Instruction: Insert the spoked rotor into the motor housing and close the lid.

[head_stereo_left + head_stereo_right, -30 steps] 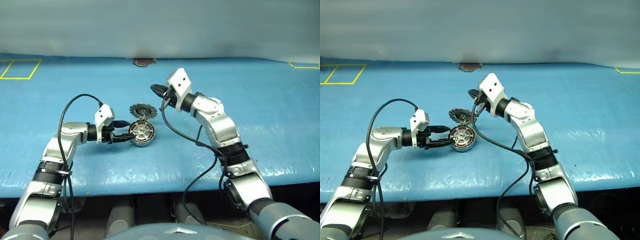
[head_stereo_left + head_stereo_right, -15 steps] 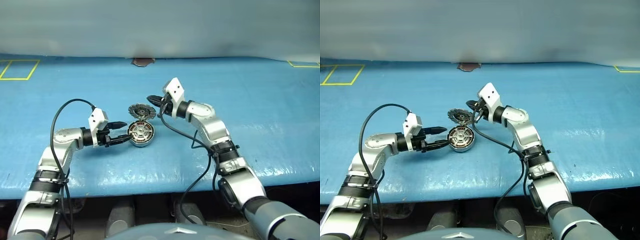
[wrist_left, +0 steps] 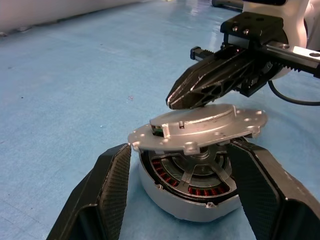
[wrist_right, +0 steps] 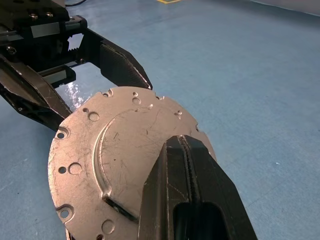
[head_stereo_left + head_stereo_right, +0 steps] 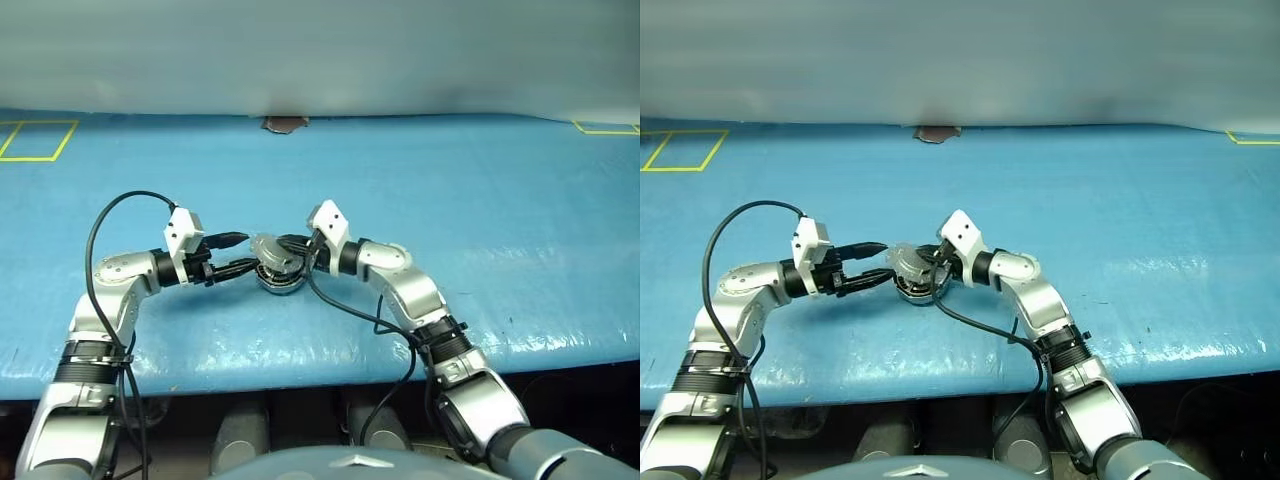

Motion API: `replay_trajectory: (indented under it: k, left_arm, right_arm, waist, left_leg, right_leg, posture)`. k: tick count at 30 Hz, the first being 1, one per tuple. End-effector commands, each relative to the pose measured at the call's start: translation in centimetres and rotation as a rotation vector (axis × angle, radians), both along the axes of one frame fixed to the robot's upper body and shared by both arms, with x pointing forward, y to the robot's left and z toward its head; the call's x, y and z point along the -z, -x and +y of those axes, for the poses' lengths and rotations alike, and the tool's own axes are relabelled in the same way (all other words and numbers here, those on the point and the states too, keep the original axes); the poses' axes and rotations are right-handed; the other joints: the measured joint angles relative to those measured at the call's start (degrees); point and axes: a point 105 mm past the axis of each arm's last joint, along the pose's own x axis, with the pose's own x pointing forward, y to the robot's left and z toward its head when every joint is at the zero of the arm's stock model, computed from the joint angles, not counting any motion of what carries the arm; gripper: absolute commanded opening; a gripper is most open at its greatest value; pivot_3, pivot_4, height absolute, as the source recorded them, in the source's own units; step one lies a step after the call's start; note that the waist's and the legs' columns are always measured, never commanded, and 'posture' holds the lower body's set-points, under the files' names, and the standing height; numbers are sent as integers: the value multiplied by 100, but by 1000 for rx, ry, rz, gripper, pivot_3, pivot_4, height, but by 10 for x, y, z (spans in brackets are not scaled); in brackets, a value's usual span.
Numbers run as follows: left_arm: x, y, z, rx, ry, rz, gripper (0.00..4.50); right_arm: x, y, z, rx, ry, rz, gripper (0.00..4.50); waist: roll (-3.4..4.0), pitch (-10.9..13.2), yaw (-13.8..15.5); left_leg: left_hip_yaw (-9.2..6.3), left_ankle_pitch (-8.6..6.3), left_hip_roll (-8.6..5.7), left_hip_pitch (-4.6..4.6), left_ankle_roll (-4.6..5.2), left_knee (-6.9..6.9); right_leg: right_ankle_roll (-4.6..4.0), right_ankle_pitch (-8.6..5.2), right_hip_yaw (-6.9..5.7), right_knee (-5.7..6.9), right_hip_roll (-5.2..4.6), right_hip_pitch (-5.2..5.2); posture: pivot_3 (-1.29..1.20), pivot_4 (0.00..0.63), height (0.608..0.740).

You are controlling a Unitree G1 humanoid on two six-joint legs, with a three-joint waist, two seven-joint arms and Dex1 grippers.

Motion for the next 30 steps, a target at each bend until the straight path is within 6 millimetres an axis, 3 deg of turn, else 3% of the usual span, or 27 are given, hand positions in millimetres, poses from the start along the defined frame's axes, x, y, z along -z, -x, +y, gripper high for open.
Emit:
replay_trajectory:
  k: [1, 7, 20, 30]
  left_arm:
    - [-17, -2, 4, -2, 18, -55, 3302]
    - [-20, 0, 5, 5, 17, -46, 3302]
    - [-37, 6, 12, 28, -28, -77, 3302]
    - [-28, 5, 16, -10, -32, -43, 3302]
  right_arm:
    - [10, 8, 9, -15, 1, 17, 18]
    - [21, 9, 9, 13, -5, 37, 18]
    - [-20, 11, 17, -39, -70, -91, 18]
    - [25, 23, 15, -34, 24, 15, 18]
  waist:
    - [0, 0, -3]
    - [0, 0, -16]
    - [0, 0, -2]
    - [0, 0, -1]
  left_leg:
    - [0, 0, 1, 0, 0, 0]
    - [1, 0, 6, 4, 0, -1]
    - [1, 0, 11, -1, -1, 0]
    - [1, 0, 11, 0, -1, -1]
  right_leg:
    - [-1, 0, 0, 0, 1, -1]
    - [-23, -14, 0, 2, 6, 1]
    - [-30, -17, 0, 2, 11, -3]
    - [-31, -18, 0, 1, 10, -2]
  posture:
    - [0, 150, 740]
    - [0, 150, 740]
    - [0, 150, 740]
    - [0, 150, 740]
